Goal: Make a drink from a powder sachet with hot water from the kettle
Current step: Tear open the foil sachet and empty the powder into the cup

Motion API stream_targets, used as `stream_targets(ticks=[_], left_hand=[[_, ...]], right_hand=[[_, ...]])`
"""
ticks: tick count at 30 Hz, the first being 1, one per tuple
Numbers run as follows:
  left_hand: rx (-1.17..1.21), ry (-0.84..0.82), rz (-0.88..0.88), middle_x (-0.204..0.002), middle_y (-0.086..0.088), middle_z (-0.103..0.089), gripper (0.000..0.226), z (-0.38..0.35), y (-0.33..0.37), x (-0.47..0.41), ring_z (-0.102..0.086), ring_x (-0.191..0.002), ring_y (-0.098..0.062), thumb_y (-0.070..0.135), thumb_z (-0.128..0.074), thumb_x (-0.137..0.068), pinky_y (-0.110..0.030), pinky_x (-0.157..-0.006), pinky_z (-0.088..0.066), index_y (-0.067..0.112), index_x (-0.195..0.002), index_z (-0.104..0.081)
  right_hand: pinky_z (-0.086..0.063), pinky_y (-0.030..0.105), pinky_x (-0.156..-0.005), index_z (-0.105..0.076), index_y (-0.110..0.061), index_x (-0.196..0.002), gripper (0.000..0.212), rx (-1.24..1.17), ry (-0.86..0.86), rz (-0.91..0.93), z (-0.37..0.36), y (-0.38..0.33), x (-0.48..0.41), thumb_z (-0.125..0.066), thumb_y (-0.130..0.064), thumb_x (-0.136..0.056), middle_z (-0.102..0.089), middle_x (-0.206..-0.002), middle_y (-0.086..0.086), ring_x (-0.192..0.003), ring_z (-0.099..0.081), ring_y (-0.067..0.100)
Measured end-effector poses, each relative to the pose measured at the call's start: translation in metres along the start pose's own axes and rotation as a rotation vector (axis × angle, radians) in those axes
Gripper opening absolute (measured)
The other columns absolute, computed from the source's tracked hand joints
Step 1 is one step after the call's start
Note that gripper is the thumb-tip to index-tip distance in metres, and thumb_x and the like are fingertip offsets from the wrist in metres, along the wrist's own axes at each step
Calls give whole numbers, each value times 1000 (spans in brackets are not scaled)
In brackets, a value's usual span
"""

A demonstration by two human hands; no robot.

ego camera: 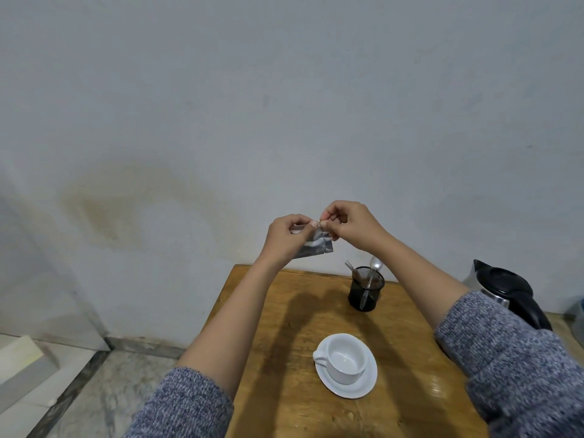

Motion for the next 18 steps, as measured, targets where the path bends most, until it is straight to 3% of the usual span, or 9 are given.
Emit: stream_targets(ticks=[3,6,11,15,18], left_hand=[[32,4,-4,-77,6,-67,10,-1,1,1,-63,-82,-12,18,-62,-86,-25,-80,-50,13,-81,-69],[71,15,13,-78,0,-67,11,-1,0,2,-63,-81,-14,18,-63,-85,-24,-78,-49,9,-83,-70],[134,-23,102,-73,0,-64,10,-3,-3,2,-59,-73,-13,13,-61,-85,-21,-69,-45,8,-80,-68],[233,-20,154,-71,-2,-63,9,-5,-2,0,-58,-68,-12,10,-61,-85,-15,-60,-46,5,-79,-66],[272,-33,162,-70,-2,-62,10,-6,0,-3,-56,-66,-11,9,-60,-85,-6,-52,-44,6,-77,-65]], right_hand=[[-48,12,-51,-59,-17,-71,25,8,7,9,1,-4,2,-61,3,-84,-57,-64,2,-50,-55,3],[-49,22,-61,-60,-15,-74,19,65,0,30,-1,-6,2,-59,1,-84,-57,-65,-1,-56,-55,7],[-39,5,-59,-62,-10,-78,11,153,-29,92,-7,-7,5,-59,-3,-86,-57,-71,-6,-68,-51,10],[-38,11,-62,-62,-5,-83,8,170,35,190,-11,-7,8,-56,0,-86,-56,-78,-1,-70,-49,12],[-37,10,-63,-60,-8,-85,12,206,54,256,-11,-8,12,-53,1,-87,-51,-78,-7,-68,-46,0]])
Point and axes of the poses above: each hand's wrist, its own x-axis away from the middle knuckle, its own z-axis out of the back of the hand, y = z × x, the point moved 4 cm from there along -x, towards the middle knuckle
